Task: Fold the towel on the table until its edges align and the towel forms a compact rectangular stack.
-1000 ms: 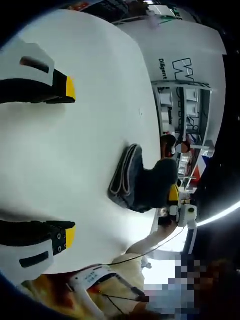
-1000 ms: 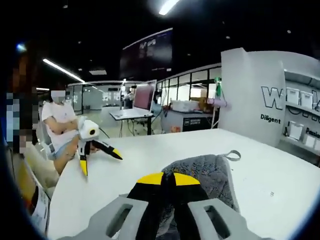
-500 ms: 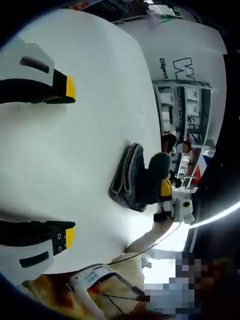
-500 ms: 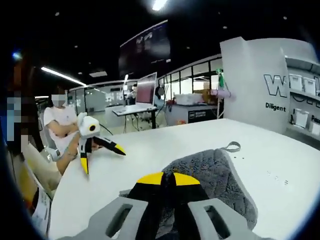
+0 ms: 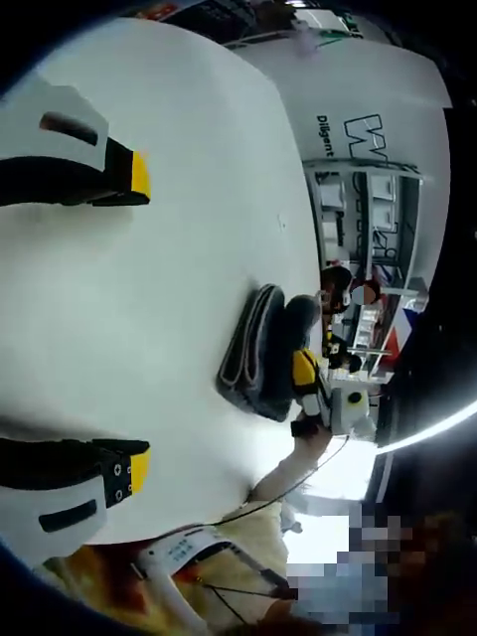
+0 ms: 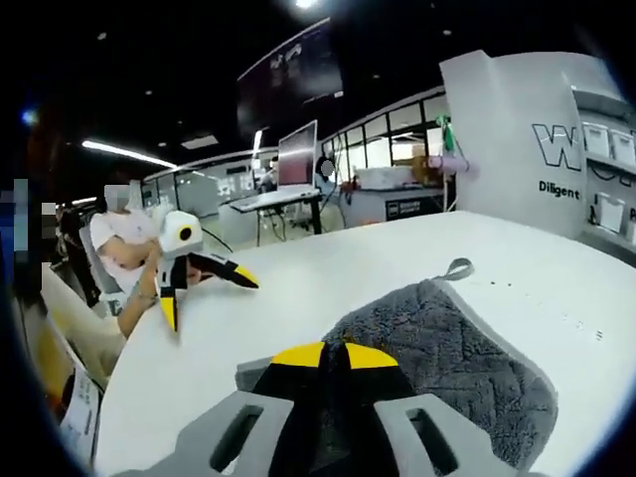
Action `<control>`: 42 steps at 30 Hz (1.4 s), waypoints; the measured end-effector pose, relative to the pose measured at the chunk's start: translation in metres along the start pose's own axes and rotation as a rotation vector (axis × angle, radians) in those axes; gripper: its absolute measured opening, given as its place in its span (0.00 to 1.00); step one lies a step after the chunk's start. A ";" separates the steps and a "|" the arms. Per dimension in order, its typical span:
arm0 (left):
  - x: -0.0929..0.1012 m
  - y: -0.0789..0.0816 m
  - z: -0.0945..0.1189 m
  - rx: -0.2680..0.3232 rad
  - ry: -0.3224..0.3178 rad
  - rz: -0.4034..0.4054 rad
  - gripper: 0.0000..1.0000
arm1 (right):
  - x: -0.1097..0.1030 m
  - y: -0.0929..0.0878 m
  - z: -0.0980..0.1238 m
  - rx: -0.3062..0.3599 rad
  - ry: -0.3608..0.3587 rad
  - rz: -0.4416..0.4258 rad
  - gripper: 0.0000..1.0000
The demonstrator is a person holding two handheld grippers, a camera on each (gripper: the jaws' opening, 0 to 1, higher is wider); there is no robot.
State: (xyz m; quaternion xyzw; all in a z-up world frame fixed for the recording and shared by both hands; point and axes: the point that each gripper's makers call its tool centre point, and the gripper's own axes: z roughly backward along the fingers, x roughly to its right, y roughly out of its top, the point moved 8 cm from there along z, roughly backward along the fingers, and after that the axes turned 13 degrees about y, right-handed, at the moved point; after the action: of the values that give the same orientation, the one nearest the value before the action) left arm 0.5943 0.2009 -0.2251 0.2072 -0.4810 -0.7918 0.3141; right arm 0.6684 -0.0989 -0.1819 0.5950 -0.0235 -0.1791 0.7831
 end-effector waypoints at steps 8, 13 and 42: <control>-0.002 0.000 0.000 -0.005 0.000 0.000 0.96 | 0.002 -0.007 -0.006 0.004 0.016 -0.029 0.03; -0.002 0.000 0.000 -0.005 0.000 0.000 0.96 | -0.001 -0.008 -0.004 0.007 0.017 -0.038 0.03; 0.001 0.008 -0.002 0.058 -0.022 0.053 0.94 | -0.024 -0.012 0.058 -0.003 -0.019 0.001 0.40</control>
State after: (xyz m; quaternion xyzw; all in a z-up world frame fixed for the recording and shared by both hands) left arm 0.5971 0.1965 -0.2189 0.1946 -0.5127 -0.7711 0.3235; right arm 0.6286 -0.1480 -0.1723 0.5922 -0.0312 -0.1845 0.7838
